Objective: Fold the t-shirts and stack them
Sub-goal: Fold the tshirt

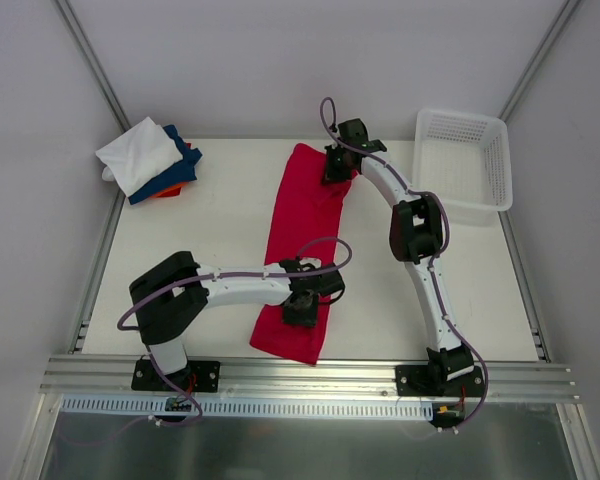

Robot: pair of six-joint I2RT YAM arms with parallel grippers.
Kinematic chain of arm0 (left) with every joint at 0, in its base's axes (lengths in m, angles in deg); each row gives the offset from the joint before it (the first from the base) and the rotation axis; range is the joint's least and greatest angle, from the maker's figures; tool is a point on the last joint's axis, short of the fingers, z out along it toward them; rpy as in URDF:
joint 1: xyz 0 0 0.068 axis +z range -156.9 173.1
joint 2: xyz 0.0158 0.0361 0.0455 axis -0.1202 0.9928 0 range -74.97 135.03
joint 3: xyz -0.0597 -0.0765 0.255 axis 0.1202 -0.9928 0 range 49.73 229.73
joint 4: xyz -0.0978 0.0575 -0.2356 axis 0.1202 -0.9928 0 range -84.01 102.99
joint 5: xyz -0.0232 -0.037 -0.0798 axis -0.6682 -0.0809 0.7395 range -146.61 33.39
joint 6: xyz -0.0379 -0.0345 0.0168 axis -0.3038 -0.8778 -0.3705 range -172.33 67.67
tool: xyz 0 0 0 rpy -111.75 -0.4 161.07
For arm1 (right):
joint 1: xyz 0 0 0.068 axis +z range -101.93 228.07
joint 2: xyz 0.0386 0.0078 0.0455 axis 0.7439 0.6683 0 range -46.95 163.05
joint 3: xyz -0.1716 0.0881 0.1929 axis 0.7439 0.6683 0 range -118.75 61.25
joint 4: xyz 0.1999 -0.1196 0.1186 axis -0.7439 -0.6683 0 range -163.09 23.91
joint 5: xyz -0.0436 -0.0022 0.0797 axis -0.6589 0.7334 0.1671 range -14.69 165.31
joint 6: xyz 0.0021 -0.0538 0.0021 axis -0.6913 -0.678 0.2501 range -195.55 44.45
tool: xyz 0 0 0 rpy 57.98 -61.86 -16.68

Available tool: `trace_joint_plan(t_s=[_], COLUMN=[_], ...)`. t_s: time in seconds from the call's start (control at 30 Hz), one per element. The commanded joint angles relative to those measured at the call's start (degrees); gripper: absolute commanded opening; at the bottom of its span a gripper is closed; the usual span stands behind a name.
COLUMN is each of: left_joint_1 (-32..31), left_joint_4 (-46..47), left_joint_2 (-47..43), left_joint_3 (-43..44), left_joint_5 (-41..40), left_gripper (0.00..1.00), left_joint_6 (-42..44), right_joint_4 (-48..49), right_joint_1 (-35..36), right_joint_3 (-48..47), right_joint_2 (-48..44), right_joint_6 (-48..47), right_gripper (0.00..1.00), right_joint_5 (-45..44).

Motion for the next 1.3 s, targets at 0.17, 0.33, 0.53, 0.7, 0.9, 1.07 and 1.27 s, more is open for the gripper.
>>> trace_joint_plan(t_s=[0.17,0.33,0.53,0.7,0.9,1.07,1.27], left_joint_1=[-2.51,-3.47,-3.65,-3.74,-3.74,-3.65,-3.65], left_joint_4=[2.65,3.62,5.20,5.64,5.55,5.12,3.71], left_joint_2=[3.22,4.01,6.73,7.88,5.33,1.30,-9.07], left_joint_3=[3.19,4.59,8.02,11.18,11.37,11.19,10.49], left_joint_5=[4.11,4.29,5.34,5.26,2.09,-0.72,-8.27], left_gripper=[0.34,0.34,0.34,0.34,0.38,0.45,0.47], left_joint_6=[1.06,1.23,2.99,4.39,5.89,7.64,10.36], right_joint_4=[3.48,5.59,6.73,6.73,6.82,5.68,2.87], right_joint_1=[-0.38,-0.65,-0.73,-0.91,-1.35,-1.79,-1.79], right_joint_3=[-2.17,-2.00,-2.09,-1.56,1.16,3.71,8.36], right_joint_2=[-0.69,-0.60,-0.16,-0.51,-4.02,-8.85,-17.55], right_joint_6=[1.40,3.07,3.60,3.16,2.02,0.88,-1.14], right_gripper=[0.01,0.00,0.01,0.01,0.00,0.11,0.16], right_joint_5=[4.37,6.39,7.97,8.68,8.24,7.54,4.90])
